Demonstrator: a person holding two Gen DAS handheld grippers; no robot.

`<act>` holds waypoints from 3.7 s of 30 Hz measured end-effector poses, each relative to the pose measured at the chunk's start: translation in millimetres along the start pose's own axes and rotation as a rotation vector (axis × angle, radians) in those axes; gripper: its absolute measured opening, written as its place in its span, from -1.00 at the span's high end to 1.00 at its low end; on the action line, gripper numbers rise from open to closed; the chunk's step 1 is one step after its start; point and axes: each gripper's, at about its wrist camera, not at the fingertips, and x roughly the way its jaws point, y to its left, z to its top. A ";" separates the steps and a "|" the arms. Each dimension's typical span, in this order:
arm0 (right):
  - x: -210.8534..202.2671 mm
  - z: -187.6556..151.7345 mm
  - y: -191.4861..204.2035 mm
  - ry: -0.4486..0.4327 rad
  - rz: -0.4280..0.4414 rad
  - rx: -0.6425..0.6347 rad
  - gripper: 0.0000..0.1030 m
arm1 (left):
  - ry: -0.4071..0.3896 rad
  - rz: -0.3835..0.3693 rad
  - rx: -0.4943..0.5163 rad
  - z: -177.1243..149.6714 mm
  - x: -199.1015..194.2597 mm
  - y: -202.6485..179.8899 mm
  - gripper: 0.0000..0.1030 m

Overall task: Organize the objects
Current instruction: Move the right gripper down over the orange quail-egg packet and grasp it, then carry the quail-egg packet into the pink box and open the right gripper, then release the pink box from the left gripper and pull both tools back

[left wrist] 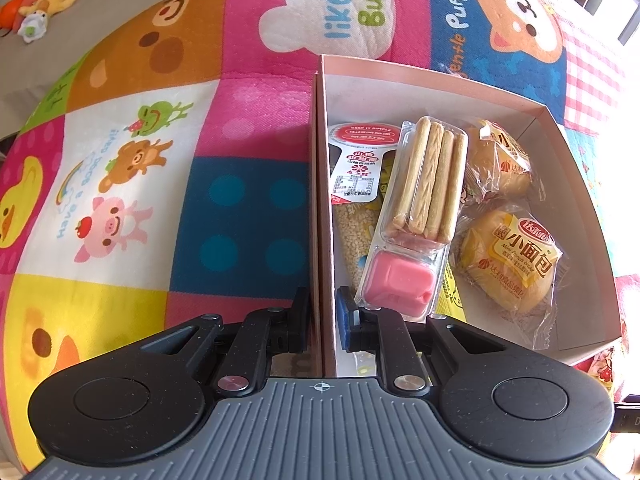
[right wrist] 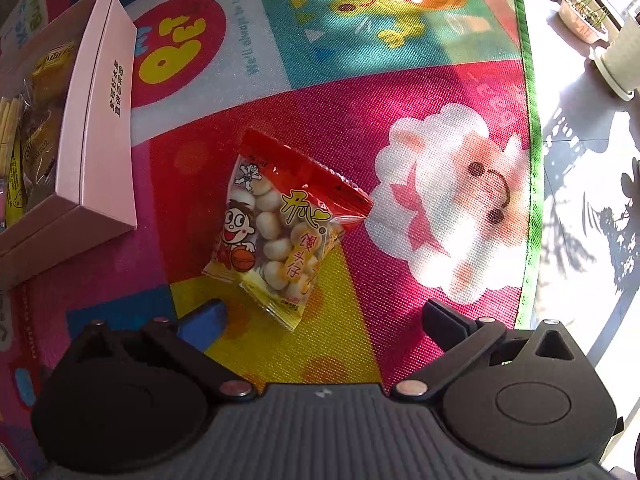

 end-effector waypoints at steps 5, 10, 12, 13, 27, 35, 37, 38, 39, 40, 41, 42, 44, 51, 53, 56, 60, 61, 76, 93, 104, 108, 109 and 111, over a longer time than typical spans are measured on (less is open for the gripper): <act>-1.6 -0.2 1.4 0.023 0.005 -0.013 -1.00 | 0.002 0.003 0.001 0.3 0.2 0.4 0.67; -8.7 2.6 -0.8 0.051 0.069 0.002 -1.00 | 0.010 0.004 0.003 2.0 0.7 0.4 0.67; -16.5 4.8 -3.3 0.026 0.101 0.053 -1.00 | 0.012 0.004 0.005 2.5 0.8 0.2 0.67; -20.7 6.4 -2.4 0.003 0.100 0.071 -1.00 | 0.013 0.005 0.005 2.5 0.8 0.1 0.67; -30.0 18.0 37.5 -0.051 0.027 -0.041 -0.03 | 0.016 -0.002 0.009 2.6 1.1 -0.7 0.67; -114.1 -3.2 52.0 -0.013 0.088 -0.152 0.02 | 0.023 0.000 -0.012 1.8 1.1 -2.4 0.67; -149.6 -15.2 62.1 0.014 0.107 -0.207 0.02 | 0.030 0.011 -0.015 2.7 0.8 -4.0 0.67; -166.0 -20.8 67.9 0.020 0.111 -0.236 0.02 | 0.036 0.017 -0.014 3.7 0.8 -5.3 0.67; -184.1 -26.6 74.7 0.020 0.117 -0.270 0.02 | 0.043 0.023 -0.010 5.0 0.9 -6.6 0.67; -209.2 -34.6 82.8 0.012 0.125 -0.313 0.02 | 0.052 0.029 -0.003 7.0 1.1 -7.3 0.67; -224.2 -35.1 89.2 0.000 0.135 -0.343 0.02 | 0.059 0.030 0.002 8.7 1.6 -7.6 0.67; -236.9 -36.9 94.5 -0.012 0.143 -0.363 0.02 | 0.065 0.028 0.000 9.6 1.9 -7.3 0.67; -261.6 -35.0 107.8 -0.039 0.162 -0.392 0.02 | 0.076 0.015 -0.018 10.8 2.3 -3.0 0.67; -288.4 -25.1 152.7 -0.095 0.167 -0.485 0.01 | 0.076 -0.011 -0.027 10.2 2.5 3.3 0.67; -284.7 -16.1 161.3 -0.119 0.163 -0.489 0.01 | 0.073 -0.008 -0.023 10.4 2.2 2.7 0.67; -277.1 0.1 171.4 -0.148 0.170 -0.470 0.01 | 0.066 -0.011 -0.019 9.9 1.8 3.5 0.67; -263.8 23.6 183.0 -0.183 0.166 -0.429 0.01 | 0.068 -0.032 -0.025 11.4 1.8 8.3 0.67; -258.8 30.8 184.6 -0.194 0.177 -0.409 -0.01 | 0.068 -0.039 -0.027 11.6 1.7 9.8 0.67; -163.3 26.2 145.1 -0.152 0.056 -0.314 -0.28 | 0.062 -0.028 0.019 15.2 0.1 7.1 0.68; -82.7 -10.9 121.8 -0.208 0.093 -0.333 -0.28 | 0.011 -0.016 0.007 5.4 -5.4 9.4 0.75; -53.7 -22.8 101.5 -0.344 0.160 -0.387 -0.28 | -0.286 0.075 0.049 -30.4 -71.4 -8.0 0.75; -51.4 -44.3 96.2 -0.371 0.168 -0.388 -0.31 | -0.426 0.076 0.031 -83.7 -108.9 -10.5 0.73; -53.2 -52.3 94.7 -0.382 0.170 -0.386 -0.37 | -0.442 0.065 0.034 -98.6 -115.6 -11.6 0.72; -57.6 -71.4 91.2 -0.407 0.167 -0.369 -0.42 | -0.445 0.034 0.077 -129.9 -120.8 -14.8 0.72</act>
